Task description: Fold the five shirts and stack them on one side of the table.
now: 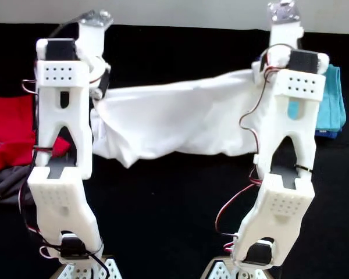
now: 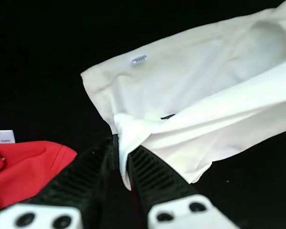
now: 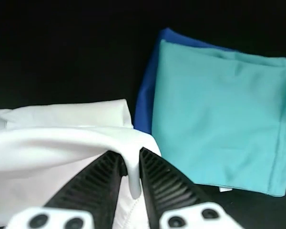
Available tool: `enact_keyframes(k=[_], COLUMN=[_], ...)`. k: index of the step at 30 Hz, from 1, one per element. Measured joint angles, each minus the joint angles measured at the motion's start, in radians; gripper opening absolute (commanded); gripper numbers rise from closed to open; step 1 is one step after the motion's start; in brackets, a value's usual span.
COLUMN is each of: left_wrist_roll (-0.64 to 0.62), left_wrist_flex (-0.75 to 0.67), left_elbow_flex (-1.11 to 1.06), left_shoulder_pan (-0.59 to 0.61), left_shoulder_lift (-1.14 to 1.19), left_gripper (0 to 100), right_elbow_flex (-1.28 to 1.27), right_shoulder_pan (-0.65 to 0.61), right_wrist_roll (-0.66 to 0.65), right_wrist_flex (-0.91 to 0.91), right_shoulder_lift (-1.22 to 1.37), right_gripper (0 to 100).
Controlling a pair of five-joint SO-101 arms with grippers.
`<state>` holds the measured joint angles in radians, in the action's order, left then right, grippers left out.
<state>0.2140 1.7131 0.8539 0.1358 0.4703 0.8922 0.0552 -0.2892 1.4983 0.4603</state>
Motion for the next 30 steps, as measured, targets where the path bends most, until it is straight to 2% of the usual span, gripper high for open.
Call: enact_keyframes(k=[7,15,22,30], left_wrist_roll=[-0.091,-0.143,-0.173,-0.183], left_wrist_flex=[0.021,0.021,0.017,-0.069], left_elbow_flex=[0.133,0.259,0.313,0.318], left_shoulder_pan=[0.0,0.0,0.0,0.0], left_shoulder_lift=[-0.172,-0.394,-0.466,-0.476], left_gripper=[1,1,1,1], right_elbow_flex=[0.374,0.735,0.763,0.718], right_shoulder_pan=[0.003,0.037,0.044,0.074], right_wrist_roll=[0.0,0.0,0.0,0.0], right_wrist_flex=[0.101,0.106,0.143,0.107], right_shoulder_lift=[0.0,-0.003,-0.072,-0.229], right_gripper=[0.6,0.6,0.6,0.6])
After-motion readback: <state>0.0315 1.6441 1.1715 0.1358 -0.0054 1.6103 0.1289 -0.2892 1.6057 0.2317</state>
